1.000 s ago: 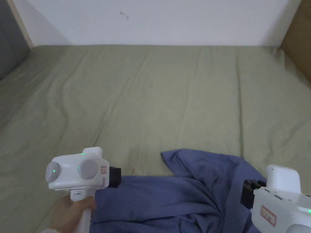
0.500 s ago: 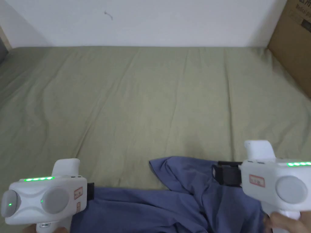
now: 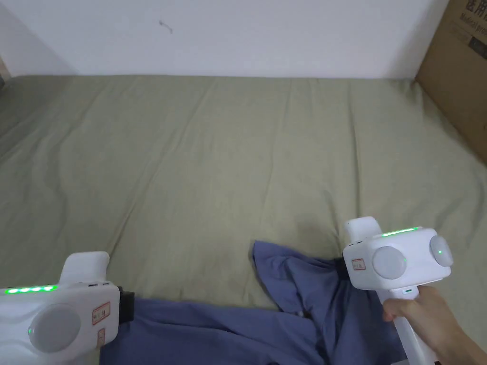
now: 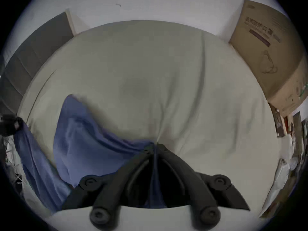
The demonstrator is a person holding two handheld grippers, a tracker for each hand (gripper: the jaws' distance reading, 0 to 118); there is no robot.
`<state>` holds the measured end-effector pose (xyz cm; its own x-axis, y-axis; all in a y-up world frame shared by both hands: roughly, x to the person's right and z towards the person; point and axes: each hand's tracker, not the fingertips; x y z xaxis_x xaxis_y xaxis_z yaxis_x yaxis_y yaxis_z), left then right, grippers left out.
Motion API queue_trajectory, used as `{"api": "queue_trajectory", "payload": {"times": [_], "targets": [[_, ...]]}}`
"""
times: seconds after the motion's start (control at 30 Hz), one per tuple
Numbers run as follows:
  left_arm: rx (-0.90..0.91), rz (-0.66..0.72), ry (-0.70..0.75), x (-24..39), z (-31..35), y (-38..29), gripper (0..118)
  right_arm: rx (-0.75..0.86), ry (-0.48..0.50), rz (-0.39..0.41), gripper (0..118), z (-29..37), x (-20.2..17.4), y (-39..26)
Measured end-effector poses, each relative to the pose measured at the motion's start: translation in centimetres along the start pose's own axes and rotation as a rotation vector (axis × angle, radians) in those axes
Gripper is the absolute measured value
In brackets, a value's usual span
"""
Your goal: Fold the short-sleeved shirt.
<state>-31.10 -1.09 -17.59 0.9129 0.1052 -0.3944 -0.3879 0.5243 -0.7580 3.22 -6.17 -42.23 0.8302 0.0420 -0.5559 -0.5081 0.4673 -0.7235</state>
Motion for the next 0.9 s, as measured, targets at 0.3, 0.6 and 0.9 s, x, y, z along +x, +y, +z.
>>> {"api": "queue_trajectory", "payload": {"times": [0.3, 0.6, 0.9], "targets": [[0.066, -0.023, -0.01, -0.3, 4.6, 0.6, 3, 0.154, 0.109, -0.244, 1, 8.9, 4.2, 0.2], [0.263, -0.114, 0.098, -1.1, 13.4, 4.4, 3, 0.369, 0.013, -0.315, 1, 22.6, 10.5, -0.1], [0.41, -0.133, 0.11, -1.6, 21.6, 8.2, 3, 0.554, -0.002, -0.399, 1, 33.8, 13.2, 0.9]]}}
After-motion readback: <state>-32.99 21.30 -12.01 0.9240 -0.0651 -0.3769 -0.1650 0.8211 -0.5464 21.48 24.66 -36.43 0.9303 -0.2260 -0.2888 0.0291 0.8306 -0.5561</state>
